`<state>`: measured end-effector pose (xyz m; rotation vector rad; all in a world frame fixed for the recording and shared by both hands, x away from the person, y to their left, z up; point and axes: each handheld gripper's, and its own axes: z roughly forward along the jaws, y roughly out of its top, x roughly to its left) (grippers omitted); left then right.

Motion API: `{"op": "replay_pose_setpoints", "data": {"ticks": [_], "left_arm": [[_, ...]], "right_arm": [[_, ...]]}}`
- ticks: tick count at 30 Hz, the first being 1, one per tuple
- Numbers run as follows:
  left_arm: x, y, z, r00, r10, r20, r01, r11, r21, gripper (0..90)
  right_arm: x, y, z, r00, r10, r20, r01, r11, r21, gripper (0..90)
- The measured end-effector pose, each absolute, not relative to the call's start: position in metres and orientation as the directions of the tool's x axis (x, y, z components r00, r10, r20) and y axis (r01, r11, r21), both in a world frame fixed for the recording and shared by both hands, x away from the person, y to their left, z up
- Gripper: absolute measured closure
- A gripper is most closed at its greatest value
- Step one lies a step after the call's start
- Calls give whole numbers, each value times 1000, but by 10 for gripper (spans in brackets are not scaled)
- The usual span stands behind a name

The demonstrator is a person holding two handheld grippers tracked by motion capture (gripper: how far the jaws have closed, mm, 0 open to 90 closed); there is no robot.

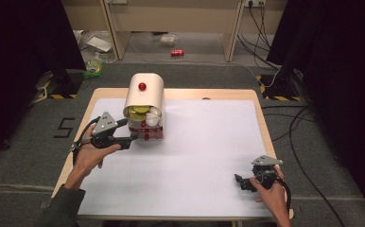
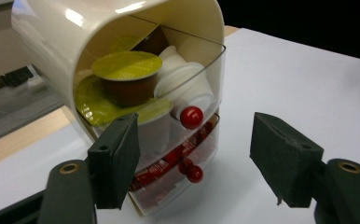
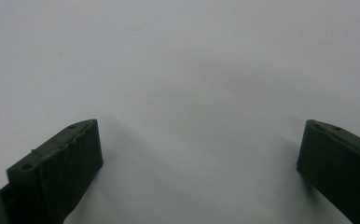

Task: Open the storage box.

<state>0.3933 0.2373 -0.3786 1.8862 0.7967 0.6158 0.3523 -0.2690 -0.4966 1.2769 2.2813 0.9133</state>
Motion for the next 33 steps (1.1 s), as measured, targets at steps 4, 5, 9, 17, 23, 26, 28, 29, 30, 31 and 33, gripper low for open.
{"op": "replay_pose_setpoints", "data": {"ticks": [4,5,9,17,23,26,28,29,30,31,33], "left_arm": [[400,229,-372,662,742,108,235,-342,910,331],[400,229,-372,662,742,108,235,-342,910,332],[407,226,-368,660,743,111,236,-346,908,341],[416,226,-371,651,753,99,251,-336,908,350],[424,223,-375,642,761,94,269,-339,902,349],[424,222,-375,642,763,83,278,-332,901,346],[424,222,-375,641,763,84,281,-335,900,345],[424,222,-374,641,763,81,284,-334,899,345],[424,222,-374,642,763,78,290,-335,896,346],[424,222,-373,640,765,74,295,-333,895,345],[423,222,-372,637,768,69,305,-333,892,345]], "right_arm": [[352,-269,-497,-522,853,-8,611,381,694,2],[353,-269,-497,-523,852,-10,610,382,695,2],[352,-269,-497,-521,854,-6,613,379,693,2],[352,-269,-497,-521,854,-6,613,379,693,3],[352,-269,-497,-519,855,-4,615,376,693,3],[352,-269,-497,-518,855,-2,616,375,693,2],[352,-269,-497,-520,854,-4,614,377,693,2],[352,-269,-497,-520,854,-4,614,377,693,2],[352,-269,-497,-518,855,-2,616,375,692,2],[352,-269,-497,-520,854,-4,615,377,693,3],[352,-269,-497,-520,854,-4,614,377,693,2]]}}
